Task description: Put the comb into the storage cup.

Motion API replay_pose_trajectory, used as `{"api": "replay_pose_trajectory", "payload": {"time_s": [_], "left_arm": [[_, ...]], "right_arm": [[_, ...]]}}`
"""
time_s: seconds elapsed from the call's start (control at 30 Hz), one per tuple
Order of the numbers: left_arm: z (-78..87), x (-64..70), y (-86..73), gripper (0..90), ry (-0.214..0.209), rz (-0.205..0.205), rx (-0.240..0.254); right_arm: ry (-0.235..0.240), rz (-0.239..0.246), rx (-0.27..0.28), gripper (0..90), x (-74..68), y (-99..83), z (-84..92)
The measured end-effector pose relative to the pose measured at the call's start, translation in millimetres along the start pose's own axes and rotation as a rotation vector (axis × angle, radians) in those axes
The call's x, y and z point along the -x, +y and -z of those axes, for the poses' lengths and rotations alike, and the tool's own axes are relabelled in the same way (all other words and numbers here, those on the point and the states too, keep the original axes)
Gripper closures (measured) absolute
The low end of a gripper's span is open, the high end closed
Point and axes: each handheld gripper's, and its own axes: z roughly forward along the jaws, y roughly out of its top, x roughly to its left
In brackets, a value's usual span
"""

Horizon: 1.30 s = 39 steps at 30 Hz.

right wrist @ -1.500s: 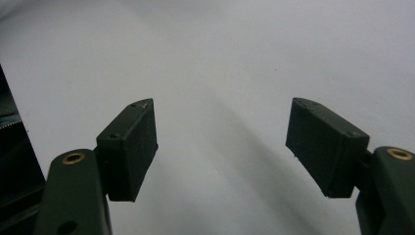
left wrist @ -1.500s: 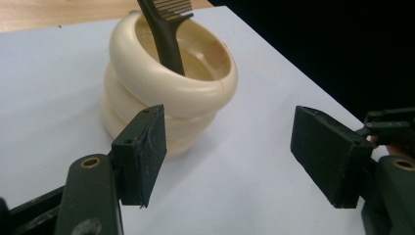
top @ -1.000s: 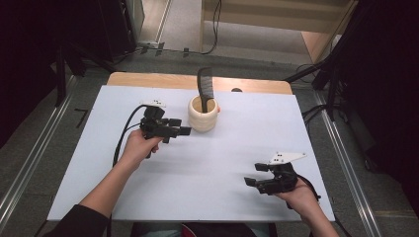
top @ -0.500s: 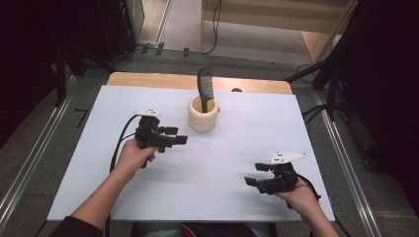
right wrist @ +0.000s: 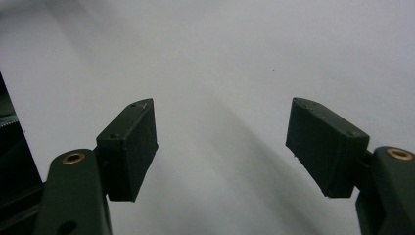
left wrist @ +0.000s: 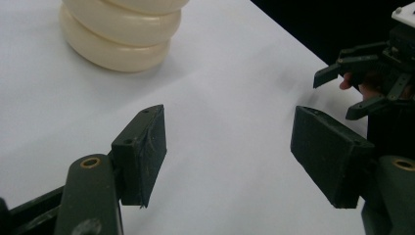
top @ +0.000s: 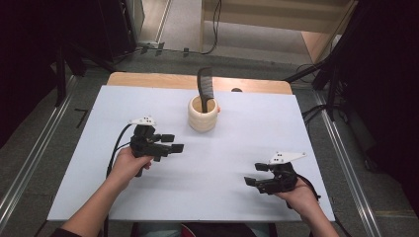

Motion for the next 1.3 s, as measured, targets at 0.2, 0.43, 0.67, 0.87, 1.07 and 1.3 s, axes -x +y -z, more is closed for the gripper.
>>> {"api": "replay_pose_trajectory", "payload": {"time_s": [0.2, 0.43, 0.67, 0.87, 1.07, 1.3], "left_arm": [[5.0, 2.1, -5.7, 30.0, 0.004, 0.014, -0.007], [8.8, 3.4, -13.7, 28.6, 0.012, 0.016, -0.024], [11.4, 6.6, -20.0, 27.2, 0.039, 0.024, -0.032], [13.6, 10.2, -25.2, 27.2, 0.043, 0.009, -0.048], [17.7, 13.5, -31.0, 27.2, 0.044, 0.004, -0.052], [24.5, 15.1, -37.1, 27.2, 0.059, 0.006, -0.051]], "right_arm": [[0.001, 0.000, 0.000, 25.4, 0.2, -0.1, 0.1], [0.002, -0.005, 0.000, 25.4, -0.1, -0.1, -0.6], [0.004, -0.005, -0.001, 25.4, 0.4, -0.3, -0.9], [0.003, -0.003, -0.001, 25.4, 1.1, -0.5, -0.8], [0.002, -0.008, -0.001, 25.4, 1.2, -0.6, -0.6], [0.000, -0.012, -0.003, 25.4, 1.4, -0.6, -0.7]]}}
